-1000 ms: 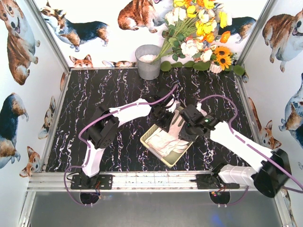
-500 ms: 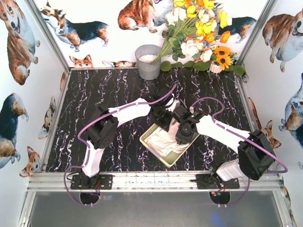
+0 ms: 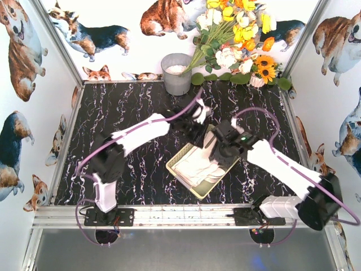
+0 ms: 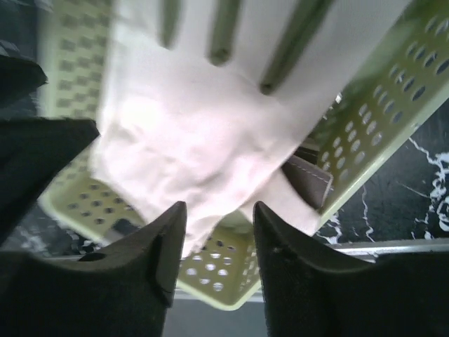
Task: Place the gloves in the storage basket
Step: Adjust the glove in the bin, then reset both arms
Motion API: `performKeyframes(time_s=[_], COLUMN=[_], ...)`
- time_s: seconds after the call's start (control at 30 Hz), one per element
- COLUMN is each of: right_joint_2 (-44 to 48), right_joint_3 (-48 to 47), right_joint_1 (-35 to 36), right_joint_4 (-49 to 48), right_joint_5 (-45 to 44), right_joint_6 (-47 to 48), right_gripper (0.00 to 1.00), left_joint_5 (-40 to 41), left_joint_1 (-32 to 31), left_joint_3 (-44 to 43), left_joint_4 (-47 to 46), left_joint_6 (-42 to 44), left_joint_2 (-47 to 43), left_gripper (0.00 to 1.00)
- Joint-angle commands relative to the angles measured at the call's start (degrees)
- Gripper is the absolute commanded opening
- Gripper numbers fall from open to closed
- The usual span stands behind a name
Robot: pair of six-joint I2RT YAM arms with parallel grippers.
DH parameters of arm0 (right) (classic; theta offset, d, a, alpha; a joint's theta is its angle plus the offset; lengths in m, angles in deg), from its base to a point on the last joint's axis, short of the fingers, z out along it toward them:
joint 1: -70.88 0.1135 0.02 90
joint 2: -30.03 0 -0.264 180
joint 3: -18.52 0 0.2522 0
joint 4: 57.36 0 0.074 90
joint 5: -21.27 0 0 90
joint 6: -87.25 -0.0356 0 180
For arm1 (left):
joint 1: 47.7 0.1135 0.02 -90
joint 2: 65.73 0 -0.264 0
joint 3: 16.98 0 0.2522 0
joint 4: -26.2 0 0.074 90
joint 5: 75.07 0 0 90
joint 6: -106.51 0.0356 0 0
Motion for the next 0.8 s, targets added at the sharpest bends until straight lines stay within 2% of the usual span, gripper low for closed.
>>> performKeyframes(time_s=[0.0,0.13,0.17,0.23,0.37,0.47,0.57,0.67,0.77], right_joint_2=[6.1,6.8,6.8,6.2,4.1,4.5,7.6,11.2,12.4], right_joint_3=[-8.7,-13.7,-14.5,-14.8,-11.0,-6.5,0.9,9.5,18.1], right_joint_1=[-2.1,-9.7,-11.7,-16.1,-28.5,-37.3,-43.6,-44.7,-44.7], right_joint_4=[2.3,2.9,2.3,0.6,-5.4,-12.0,-24.3,-37.2,-50.2], right_joint_5=[-5.9,-4.0,-3.6,-2.0,1.6,2.9,-0.1,-5.5,-6.1], right_joint_6=[8.1,17.2,20.1,26.6,37.8,43.0,44.8,47.0,49.3], right_gripper=[0.52,0.63,0.69,0.75,0.85,0.89,0.96,1.0,1.0], left_joint_5=[4.4,10.6,11.8,13.1,15.0,13.6,14.2,22.3,27.3], left_joint_1=[1.1,5.1,7.1,12.5,27.4,41.2,49.8,51.7,51.7], left_joint_3=[1.8,7.1,9.2,14.1,23.5,30.4,36.2,43.3,55.1], left_joint_4=[-4.5,-6.7,-7.6,-10.6,-16.2,-21.9,-27.4,-35.0,-49.9], left_joint_6=[-1.0,-1.3,-2.1,-3.0,-3.4,-5.0,-5.5,-2.8,1.0], left_joint_2=[-10.3,-18.2,-21.4,-26.3,-34.3,-38.4,-41.3,-43.8,-45.7], left_gripper=[0.49,0.61,0.64,0.72,0.99,1.0,1.0,1.0,1.0])
